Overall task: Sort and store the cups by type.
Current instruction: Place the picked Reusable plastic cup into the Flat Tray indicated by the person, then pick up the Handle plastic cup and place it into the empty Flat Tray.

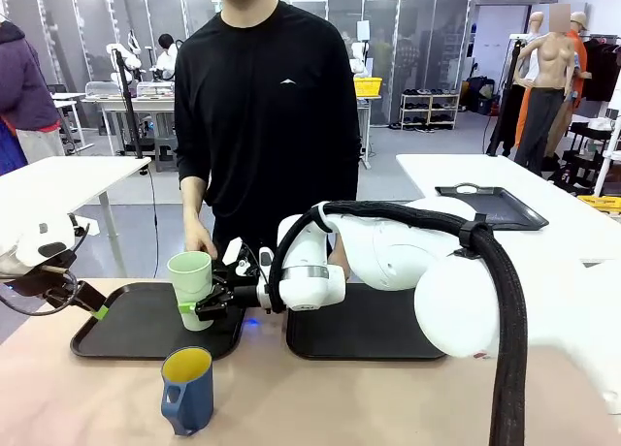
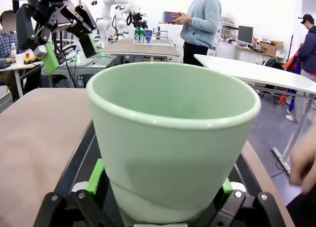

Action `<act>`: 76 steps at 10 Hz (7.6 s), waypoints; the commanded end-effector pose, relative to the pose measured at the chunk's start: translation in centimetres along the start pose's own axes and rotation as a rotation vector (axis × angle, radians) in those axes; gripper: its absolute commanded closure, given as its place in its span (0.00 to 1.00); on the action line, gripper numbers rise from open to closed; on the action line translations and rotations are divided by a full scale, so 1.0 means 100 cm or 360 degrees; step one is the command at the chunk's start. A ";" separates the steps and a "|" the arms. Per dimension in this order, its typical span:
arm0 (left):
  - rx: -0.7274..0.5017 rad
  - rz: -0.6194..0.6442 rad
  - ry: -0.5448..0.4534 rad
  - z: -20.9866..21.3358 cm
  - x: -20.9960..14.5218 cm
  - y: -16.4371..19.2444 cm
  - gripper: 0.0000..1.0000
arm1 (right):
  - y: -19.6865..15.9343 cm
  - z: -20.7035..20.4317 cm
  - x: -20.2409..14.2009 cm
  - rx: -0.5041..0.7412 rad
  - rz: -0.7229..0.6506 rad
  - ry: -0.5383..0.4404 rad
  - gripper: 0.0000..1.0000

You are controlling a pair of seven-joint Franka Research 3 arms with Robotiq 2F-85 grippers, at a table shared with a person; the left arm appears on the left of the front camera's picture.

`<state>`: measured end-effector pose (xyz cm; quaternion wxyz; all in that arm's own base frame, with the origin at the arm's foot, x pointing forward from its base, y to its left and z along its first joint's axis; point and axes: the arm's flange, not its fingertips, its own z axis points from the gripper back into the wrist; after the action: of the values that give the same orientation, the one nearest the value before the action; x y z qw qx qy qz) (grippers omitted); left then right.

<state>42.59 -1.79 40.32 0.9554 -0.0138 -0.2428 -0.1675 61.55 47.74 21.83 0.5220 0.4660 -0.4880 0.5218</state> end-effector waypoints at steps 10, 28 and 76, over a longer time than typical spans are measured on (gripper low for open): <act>-0.0007 0.0004 0.0006 0.000 -0.001 0.001 0.00 | 0.012 0.059 0.008 -0.0022 -0.0117 0.0087 0.00; -0.0007 0.0004 0.0006 0.000 -0.001 0.001 0.00 | 0.015 0.108 0.009 -0.0065 -0.0118 0.0129 0.00; -0.0020 -0.1073 0.0097 -0.012 -0.045 0.021 0.00 | 0.205 0.425 0.096 -0.0483 0.0111 0.1463 0.00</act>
<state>42.40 -0.12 38.38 0.8723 0.0303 -0.2118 -0.4396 39.82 6.81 34.80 0.7309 0.0884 -0.2924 0.6102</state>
